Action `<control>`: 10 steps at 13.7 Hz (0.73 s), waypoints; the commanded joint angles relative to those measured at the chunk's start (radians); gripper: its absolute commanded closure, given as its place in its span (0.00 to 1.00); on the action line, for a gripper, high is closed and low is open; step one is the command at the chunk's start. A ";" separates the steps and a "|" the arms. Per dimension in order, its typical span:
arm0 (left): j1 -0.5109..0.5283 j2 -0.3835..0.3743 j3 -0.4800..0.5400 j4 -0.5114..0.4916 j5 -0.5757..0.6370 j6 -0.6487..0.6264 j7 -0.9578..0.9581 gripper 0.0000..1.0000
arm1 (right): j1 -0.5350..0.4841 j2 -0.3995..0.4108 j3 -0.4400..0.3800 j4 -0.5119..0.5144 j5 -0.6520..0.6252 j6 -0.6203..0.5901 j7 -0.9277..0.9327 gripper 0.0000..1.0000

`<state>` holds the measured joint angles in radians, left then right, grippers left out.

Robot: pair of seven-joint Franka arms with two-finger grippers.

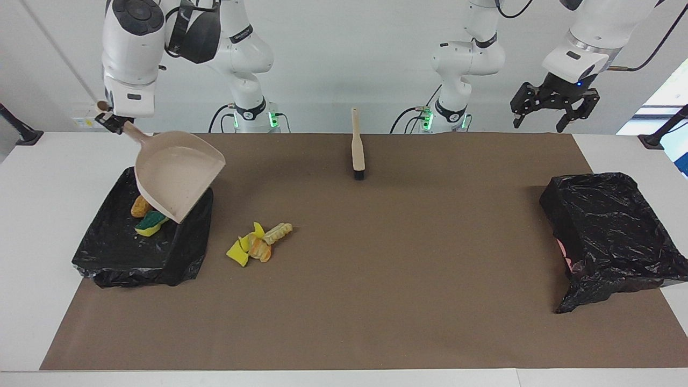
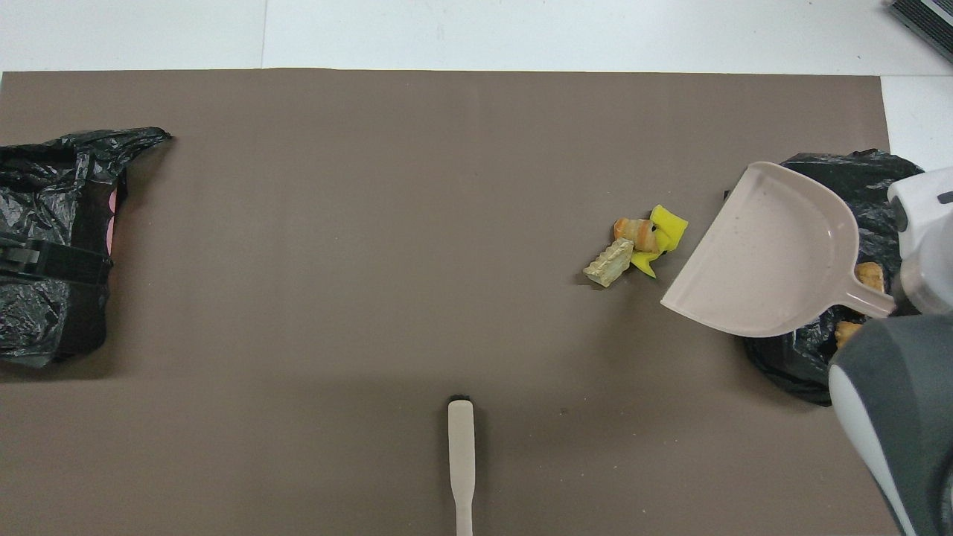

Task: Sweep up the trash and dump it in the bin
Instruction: 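Tip the dustpan over the black bag with the right gripper, then bring the empty dustpan back and set it near the remaining pieces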

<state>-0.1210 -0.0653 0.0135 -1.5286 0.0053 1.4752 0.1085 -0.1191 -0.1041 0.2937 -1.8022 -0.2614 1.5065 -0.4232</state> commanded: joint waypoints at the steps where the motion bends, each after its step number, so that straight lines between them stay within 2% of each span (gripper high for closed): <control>1: -0.005 0.002 0.006 0.018 -0.008 -0.019 -0.001 0.00 | 0.076 0.058 0.007 0.015 0.072 0.037 0.257 1.00; 3: -0.005 0.001 0.006 0.016 -0.008 -0.032 -0.003 0.00 | 0.140 0.122 0.007 0.021 0.123 0.081 0.485 1.00; 6: -0.002 0.005 0.005 0.019 -0.008 -0.029 0.007 0.00 | 0.261 0.292 0.007 0.174 0.174 0.126 0.806 1.00; 7: -0.002 0.018 0.005 0.024 -0.007 -0.038 0.007 0.00 | 0.268 0.328 0.007 0.216 0.195 0.156 0.852 1.00; 9: 0.006 0.059 0.002 0.044 -0.013 -0.053 0.008 0.00 | 0.283 0.374 0.007 0.227 0.211 0.233 0.871 1.00; 10: 0.006 0.090 -0.001 0.085 -0.014 -0.056 0.008 0.00 | 0.305 0.398 0.007 0.224 0.214 0.292 0.877 1.00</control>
<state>-0.1210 -0.0459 0.0135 -1.5253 0.0039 1.4522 0.1081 0.1711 0.2334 0.3044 -1.6302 -0.0793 1.7464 0.4296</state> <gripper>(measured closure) 0.000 0.678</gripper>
